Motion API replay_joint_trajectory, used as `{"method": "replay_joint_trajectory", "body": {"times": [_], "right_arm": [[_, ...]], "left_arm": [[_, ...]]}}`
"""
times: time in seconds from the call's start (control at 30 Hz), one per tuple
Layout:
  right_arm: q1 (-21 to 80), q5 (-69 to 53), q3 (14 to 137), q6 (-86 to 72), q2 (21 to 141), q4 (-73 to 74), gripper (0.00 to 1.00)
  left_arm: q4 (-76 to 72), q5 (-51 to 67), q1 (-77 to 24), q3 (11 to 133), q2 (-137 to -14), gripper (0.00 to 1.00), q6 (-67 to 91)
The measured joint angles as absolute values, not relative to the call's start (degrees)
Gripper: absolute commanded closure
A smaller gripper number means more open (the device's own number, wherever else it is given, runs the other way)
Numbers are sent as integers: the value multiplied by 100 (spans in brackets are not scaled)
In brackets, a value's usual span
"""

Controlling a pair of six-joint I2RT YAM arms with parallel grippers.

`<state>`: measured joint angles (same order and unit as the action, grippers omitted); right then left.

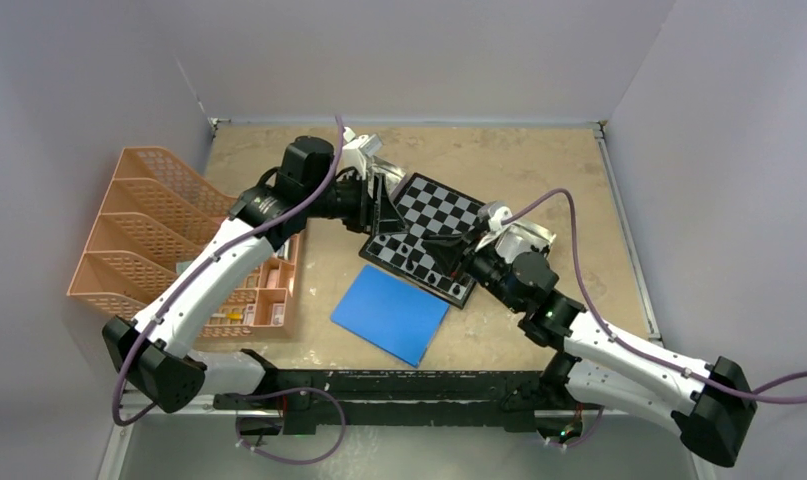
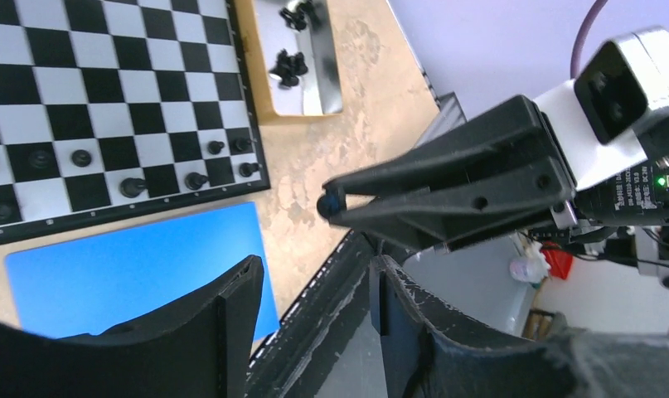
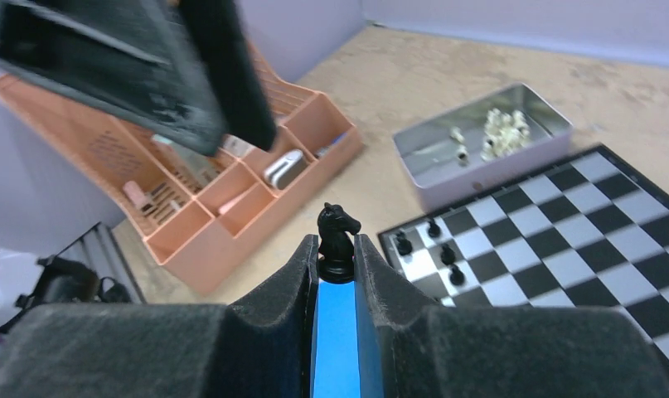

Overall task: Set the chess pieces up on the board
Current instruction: Place the chess piece on the chessboard.

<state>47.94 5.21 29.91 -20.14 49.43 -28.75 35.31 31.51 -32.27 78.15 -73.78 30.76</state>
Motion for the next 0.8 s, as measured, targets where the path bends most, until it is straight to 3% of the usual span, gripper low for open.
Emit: {"method": "replay_joint_trajectory", "body": {"times": [0.3,0.7,0.8], "right_arm": [[5419,624,3030,-1533,5280,-3479,86],[5662,843,3133,-1398,5500,-3618,86],[5669,845,3168,-1398,5522,-3636,86]], "left_arm": [[3448,3924,-3227,7843,-7717,57,3083],[3361,4029,-3227,7793,-7826,62,2954],[3371,4029,-3227,7789,-7902,68,2928]]}}
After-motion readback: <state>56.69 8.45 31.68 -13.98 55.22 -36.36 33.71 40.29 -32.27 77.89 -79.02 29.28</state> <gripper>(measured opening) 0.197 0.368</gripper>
